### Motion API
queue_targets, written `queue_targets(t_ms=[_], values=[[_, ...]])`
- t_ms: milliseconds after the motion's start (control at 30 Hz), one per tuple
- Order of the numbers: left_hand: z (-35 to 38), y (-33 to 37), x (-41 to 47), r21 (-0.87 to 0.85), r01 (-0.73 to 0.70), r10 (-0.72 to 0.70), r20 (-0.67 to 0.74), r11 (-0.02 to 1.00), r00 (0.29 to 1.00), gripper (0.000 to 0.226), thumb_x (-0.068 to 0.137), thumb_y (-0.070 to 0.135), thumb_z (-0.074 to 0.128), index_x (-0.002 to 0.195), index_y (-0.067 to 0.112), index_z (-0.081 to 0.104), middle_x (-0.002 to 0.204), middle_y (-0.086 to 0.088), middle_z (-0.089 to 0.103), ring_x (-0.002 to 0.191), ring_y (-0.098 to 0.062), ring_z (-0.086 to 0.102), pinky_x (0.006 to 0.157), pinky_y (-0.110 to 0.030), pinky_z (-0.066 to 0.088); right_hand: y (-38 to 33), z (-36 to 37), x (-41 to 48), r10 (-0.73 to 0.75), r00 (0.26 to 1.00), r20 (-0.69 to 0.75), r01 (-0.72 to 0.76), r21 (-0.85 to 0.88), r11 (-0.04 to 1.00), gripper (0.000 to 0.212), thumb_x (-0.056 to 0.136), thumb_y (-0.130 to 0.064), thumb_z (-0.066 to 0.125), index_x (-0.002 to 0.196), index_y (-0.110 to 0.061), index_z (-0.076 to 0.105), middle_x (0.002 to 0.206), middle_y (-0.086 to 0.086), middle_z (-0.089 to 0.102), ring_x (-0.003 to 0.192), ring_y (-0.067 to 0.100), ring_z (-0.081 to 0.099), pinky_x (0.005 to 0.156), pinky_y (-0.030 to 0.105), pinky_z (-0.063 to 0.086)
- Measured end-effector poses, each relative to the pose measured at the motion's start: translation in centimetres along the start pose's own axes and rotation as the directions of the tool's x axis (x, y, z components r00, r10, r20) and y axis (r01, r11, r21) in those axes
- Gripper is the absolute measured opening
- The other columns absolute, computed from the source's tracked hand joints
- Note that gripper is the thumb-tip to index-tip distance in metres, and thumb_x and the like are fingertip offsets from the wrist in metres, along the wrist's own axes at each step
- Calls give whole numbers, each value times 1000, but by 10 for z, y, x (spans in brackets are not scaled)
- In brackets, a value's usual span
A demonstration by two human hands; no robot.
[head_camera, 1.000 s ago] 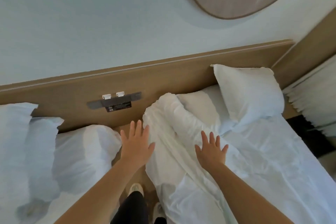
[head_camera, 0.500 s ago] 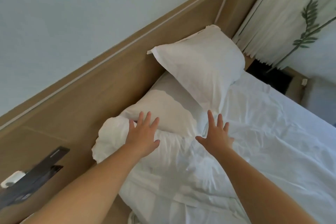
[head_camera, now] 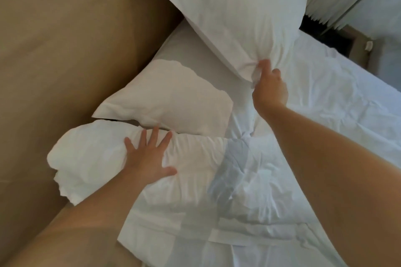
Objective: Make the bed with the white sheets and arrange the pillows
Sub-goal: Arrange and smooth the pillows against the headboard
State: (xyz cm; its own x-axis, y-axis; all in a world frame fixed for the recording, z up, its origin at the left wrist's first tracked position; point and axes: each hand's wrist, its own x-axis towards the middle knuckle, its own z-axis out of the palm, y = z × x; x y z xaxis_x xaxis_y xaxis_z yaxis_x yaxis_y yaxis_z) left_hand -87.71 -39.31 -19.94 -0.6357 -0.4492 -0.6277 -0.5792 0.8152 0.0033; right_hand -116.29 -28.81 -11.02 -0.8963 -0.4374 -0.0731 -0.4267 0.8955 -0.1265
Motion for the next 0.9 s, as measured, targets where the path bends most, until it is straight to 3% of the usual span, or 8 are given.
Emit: queue_targets(t_ms=[67, 233, 333, 433, 533, 633, 767, 900], values=[[3, 0, -3, 1, 9, -9, 12, 1000, 1000, 106, 77, 83, 41, 150, 36, -21, 160, -3, -24, 149, -31, -12, 113, -66, 5, 5, -9, 5, -20, 1000, 2, 21, -95, 995, 29, 92, -3, 49, 115, -14, 63, 107, 11, 60, 90, 33, 60, 72, 36, 45], [-30, 4, -32, 62, 2, -2, -10, 998, 1000, 85, 94, 62, 38, 154, 27, -12, 161, -5, -18, 149, -30, -11, 117, -59, 5, 18, -45, -12, -89, 981, 172, 100, -54, 994, 32, 86, -12, 45, 91, -22, 74, 77, 2, 65, 76, 26, 60, 66, 31, 42], [-75, 16, -58, 131, -92, 118, -209, 987, 971, 62, 100, 40, 36, 155, 21, 12, 162, -9, 7, 149, -28, 6, 118, -49, 14, 25, -72, -30, -129, 951, 280, 123, 39, 992, 26, 86, -15, 50, 90, -24, 75, 84, 2, 67, 79, 25, 60, 67, 29, 41], [-137, 32, -85, 1, -303, 233, -644, 953, 729, 37, 92, 24, 38, 118, 11, 61, 118, -9, 60, 109, -26, 54, 89, -39, 44, 34, -99, -56, -214, 876, 432, 186, 105, 977, 23, 84, -13, 52, 77, -26, 70, 84, -2, 67, 79, 21, 59, 67, 27, 39], [-196, 54, -101, -29, -331, 179, -796, 943, 578, 31, 89, 23, 51, 112, 6, 61, 115, -12, 57, 107, -31, 54, 85, -44, 44, 48, -124, -100, -311, 709, 633, 235, 205, 950, 34, 81, -6, 51, 55, -27, 56, 64, -11, 55, 68, 12, 51, 64, 24, 38], [-232, 73, -98, -259, -115, -81, -639, 959, 765, 57, 90, 46, 52, 135, 13, 45, 139, -11, 44, 132, -32, 37, 106, -50, 33, 72, -122, -158, -317, 465, 827, 294, 193, 936, 22, 89, -9, 53, 81, -25, 67, 84, -4, 61, 80, 15, 53, 74, 25, 44], [-201, 89, -92, -454, 234, -301, -79, 860, 950, 105, 73, 80, 51, 151, 20, 15, 152, -14, 30, 139, -38, 29, 110, -56, 29, 118, -101, -234, -248, 211, 945, 437, 135, 889, 28, 97, -20, 52, 115, -4, 68, 117, 14, 66, 100, 26, 60, 73, 29, 41], [-132, 113, -92, -475, 287, -271, 103, 832, 957, 121, 64, 87, 54, 153, 24, 1, 155, -17, 20, 140, -40, 27, 112, -52, 28, 155, -73, -266, -234, 284, 930, 493, 68, 867, 32, 97, -28, 52, 115, -6, 66, 122, 10, 64, 111, 30, 61, 82, 34, 44]])
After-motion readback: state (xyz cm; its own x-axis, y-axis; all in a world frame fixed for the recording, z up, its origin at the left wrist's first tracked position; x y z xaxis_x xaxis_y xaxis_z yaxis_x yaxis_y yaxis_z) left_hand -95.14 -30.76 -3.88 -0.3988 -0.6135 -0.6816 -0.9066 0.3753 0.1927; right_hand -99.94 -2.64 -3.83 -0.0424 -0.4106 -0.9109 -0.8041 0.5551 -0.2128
